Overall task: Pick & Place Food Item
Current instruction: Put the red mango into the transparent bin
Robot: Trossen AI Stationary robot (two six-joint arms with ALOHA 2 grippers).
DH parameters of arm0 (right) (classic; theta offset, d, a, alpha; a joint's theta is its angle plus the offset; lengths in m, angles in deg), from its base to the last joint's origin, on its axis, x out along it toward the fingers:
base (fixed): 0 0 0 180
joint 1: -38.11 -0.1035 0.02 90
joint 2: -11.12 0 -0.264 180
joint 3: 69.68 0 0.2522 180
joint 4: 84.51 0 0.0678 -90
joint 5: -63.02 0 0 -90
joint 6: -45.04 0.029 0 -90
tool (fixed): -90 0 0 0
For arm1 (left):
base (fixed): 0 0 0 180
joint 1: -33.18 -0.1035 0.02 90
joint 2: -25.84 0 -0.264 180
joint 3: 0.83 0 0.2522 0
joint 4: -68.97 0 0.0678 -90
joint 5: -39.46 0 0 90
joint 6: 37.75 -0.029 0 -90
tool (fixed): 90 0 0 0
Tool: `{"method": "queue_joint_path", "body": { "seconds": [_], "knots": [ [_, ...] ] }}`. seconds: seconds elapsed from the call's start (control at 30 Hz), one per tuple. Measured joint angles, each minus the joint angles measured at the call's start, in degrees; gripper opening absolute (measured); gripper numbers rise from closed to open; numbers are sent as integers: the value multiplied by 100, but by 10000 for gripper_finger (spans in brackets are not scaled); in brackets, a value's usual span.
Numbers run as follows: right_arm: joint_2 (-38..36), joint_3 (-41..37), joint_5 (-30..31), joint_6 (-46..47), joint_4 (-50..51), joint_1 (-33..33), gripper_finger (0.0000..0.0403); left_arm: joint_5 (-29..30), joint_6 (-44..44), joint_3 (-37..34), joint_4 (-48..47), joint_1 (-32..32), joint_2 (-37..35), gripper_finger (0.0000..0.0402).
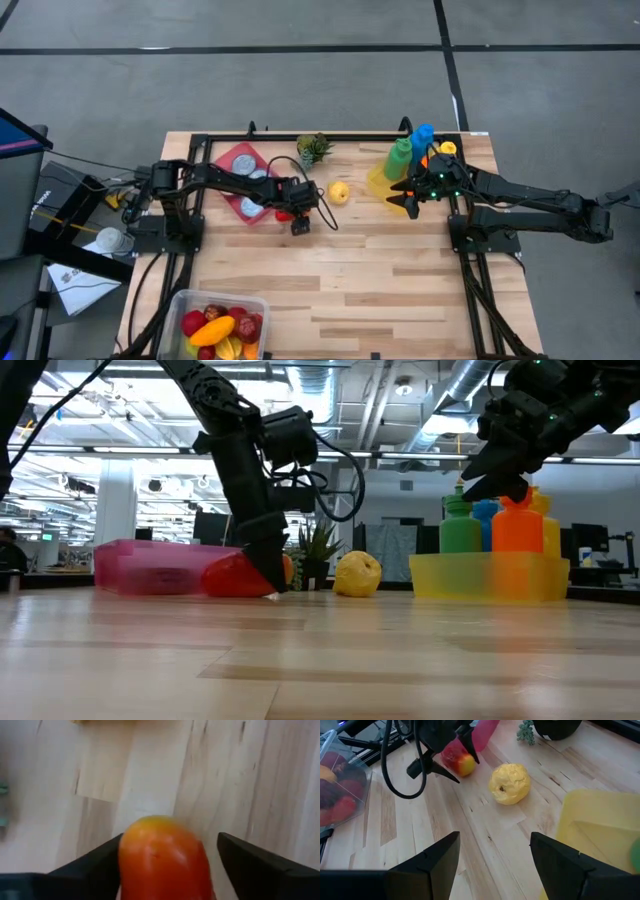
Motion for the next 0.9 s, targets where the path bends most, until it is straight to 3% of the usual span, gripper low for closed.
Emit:
{"method": "queue_joint_path", "body": {
  "seconds": [0.27,0.57,0.7,0.9],
  "knots": [
    [0,0,0,0,0,-2,235,-9,507,33,58,245,-37,190],
    [0,0,0,2,22,0,235,-1128,1653,732,424,452,-475,207],
    [0,2,0,46,21,0,235,-1646,2572,812,1143,452,-1171,203],
    [2,2,2,50,-5,-4,235,-1673,3411,820,2095,450,-2615,200]
  ]
}}
